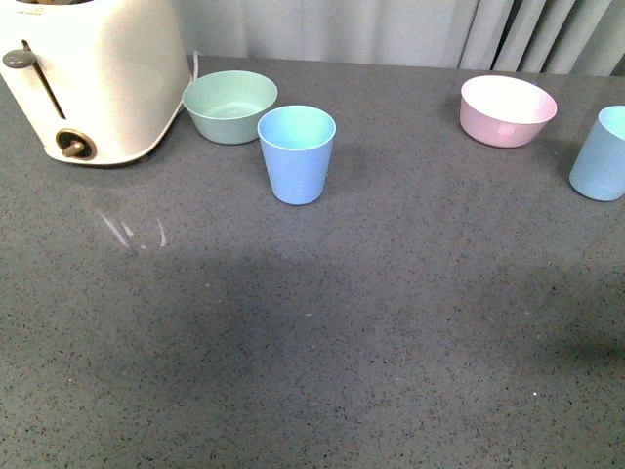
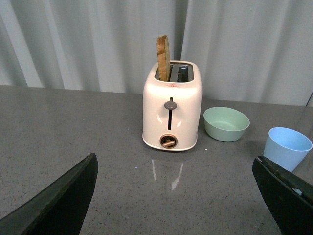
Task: Stack blue cups with both arms
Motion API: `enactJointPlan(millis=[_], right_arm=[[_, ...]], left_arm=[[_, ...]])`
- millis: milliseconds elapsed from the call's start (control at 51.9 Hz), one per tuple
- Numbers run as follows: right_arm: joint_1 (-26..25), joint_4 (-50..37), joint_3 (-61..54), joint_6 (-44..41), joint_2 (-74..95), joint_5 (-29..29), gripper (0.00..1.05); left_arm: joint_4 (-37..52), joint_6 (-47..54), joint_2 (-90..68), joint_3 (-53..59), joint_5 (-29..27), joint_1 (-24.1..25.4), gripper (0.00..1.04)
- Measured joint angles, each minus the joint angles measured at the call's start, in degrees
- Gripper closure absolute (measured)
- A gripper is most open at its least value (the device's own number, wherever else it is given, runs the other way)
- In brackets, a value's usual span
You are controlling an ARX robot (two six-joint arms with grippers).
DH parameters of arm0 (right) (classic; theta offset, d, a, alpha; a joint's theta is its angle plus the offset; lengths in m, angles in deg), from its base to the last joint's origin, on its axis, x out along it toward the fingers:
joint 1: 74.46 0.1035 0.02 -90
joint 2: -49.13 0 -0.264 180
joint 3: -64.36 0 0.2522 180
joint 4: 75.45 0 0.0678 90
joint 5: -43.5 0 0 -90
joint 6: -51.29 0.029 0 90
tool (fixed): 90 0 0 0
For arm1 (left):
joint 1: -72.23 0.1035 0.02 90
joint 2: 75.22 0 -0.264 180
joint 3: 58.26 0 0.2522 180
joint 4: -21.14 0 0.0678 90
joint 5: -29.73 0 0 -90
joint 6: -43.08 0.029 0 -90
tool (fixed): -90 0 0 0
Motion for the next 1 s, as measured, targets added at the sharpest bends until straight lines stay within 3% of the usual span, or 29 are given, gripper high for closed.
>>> enactJointPlan(millis=[39, 77, 116, 174, 289, 405, 559, 771, 1003], right_arm=[[0.0, 0.0, 0.0, 0.0, 0.0, 0.0, 0.09], [0.0, 0.0, 0.0, 0.0, 0.0, 0.0, 0.09], [0.0, 0.0, 0.0, 0.0, 0.0, 0.0, 0.09], [0.0, 0.0, 0.0, 0.0, 0.0, 0.1, 0.09], [0.0, 0.0, 0.0, 0.0, 0.0, 0.0, 0.09], [0.0, 0.0, 0.0, 0.0, 0.0, 0.0, 0.09], [0.0, 0.0, 0.0, 0.0, 0.0, 0.0, 0.09], [0.0, 0.0, 0.0, 0.0, 0.0, 0.0, 0.09], [0.0, 0.0, 0.0, 0.0, 0.0, 0.0, 0.09]], left_arm=[[-5.5, -3.3, -2.6, -2.0, -2.1, -0.8, 0.09], [-17.2, -13.2, -12.2, -8.1, -5.9, -4.8, 0.09], [-19.9, -19.9, -21.1, -12.1, -6.1, -7.7, 0.09], [-16.2, -26.1, -31.7, -16.1, -4.8, -9.8, 0.09], [-4.8, -28.6, -52.3, -24.5, -3.4, -11.3, 0.09], [-0.6, -30.9, -72.6, -36.0, -2.0, -15.0, 0.09], [-1.1, -32.2, -91.8, -51.0, -2.8, -19.8, 0.09], [-6.3, -32.2, -105.9, -65.8, -3.1, -24.0, 0.09], [-11.6, -32.1, -115.8, -77.5, -4.4, -25.0, 0.09]])
